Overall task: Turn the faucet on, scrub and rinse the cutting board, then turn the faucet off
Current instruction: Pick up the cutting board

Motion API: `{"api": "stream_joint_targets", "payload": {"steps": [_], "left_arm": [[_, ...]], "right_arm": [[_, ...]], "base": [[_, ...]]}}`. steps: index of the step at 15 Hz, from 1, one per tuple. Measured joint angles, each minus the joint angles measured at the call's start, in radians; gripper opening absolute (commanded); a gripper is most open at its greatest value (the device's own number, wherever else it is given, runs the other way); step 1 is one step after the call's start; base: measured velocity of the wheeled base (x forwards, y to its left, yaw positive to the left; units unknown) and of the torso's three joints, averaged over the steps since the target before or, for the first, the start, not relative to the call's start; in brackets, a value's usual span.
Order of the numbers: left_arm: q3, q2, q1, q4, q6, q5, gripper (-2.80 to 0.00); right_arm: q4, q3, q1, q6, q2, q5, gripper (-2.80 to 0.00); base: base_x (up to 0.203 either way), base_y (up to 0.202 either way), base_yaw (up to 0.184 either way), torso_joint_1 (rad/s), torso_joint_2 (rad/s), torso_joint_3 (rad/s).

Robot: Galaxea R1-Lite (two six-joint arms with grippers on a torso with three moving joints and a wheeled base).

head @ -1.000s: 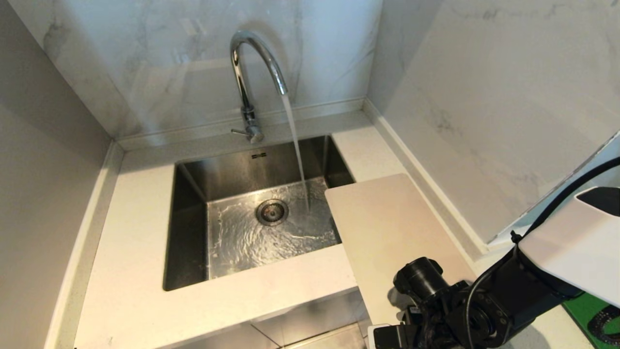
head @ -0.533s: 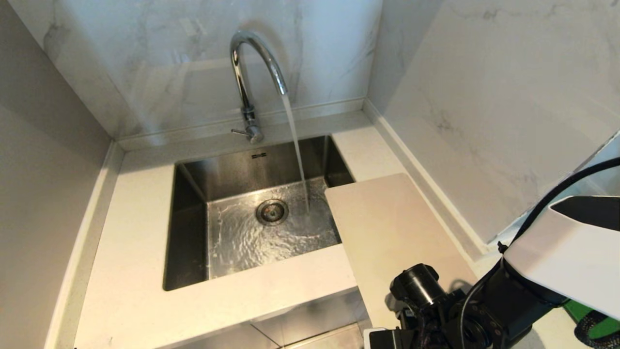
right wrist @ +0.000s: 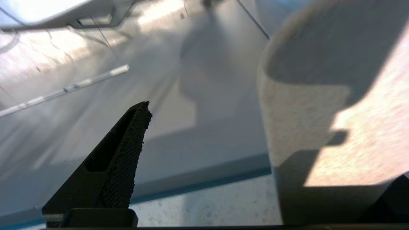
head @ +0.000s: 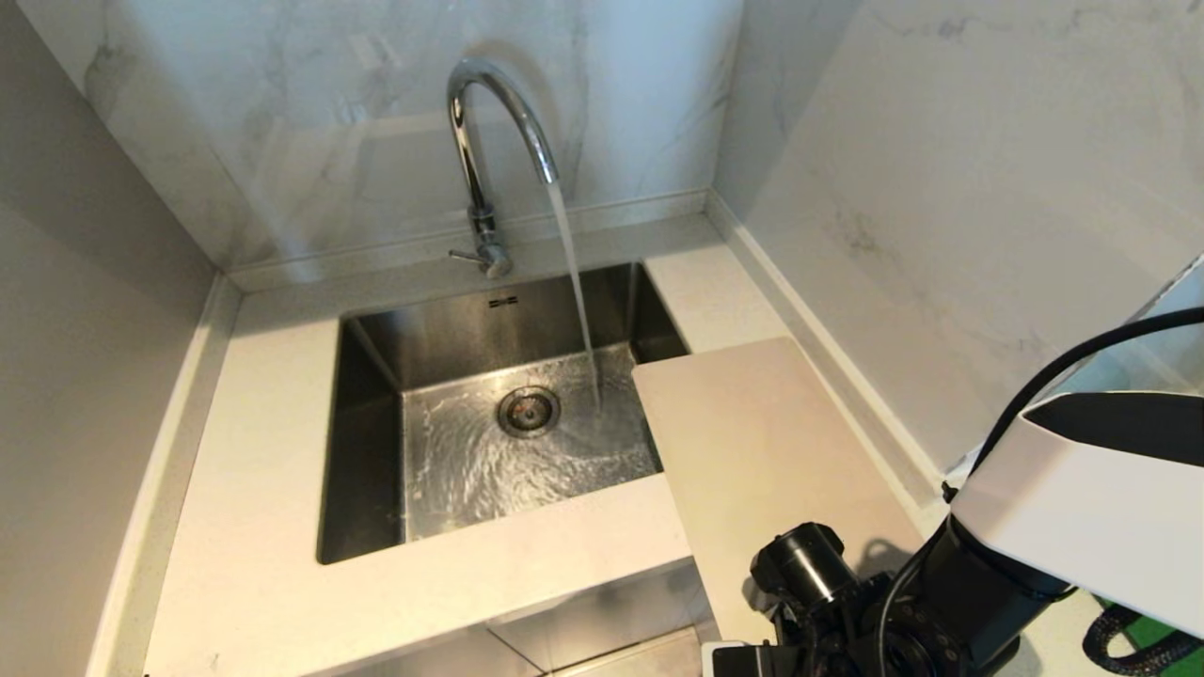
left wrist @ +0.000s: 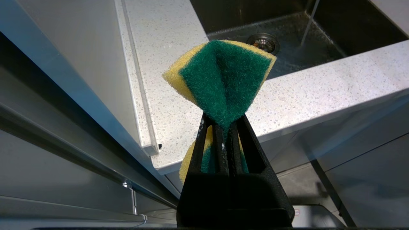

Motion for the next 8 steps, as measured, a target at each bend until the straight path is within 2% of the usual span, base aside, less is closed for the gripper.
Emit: {"api": "stream_joint_targets", "payload": {"steps": [8], "left_arm": [[0.000, 0.000, 0.000, 0.000, 0.000, 0.000, -2.80]], "right_arm": [[-0.001, -0.015, 0.002, 0.001, 0.016, -0.018, 0.00]], "base": [[0.000, 0.000, 0.000, 0.000, 0.00, 0.000]]}}
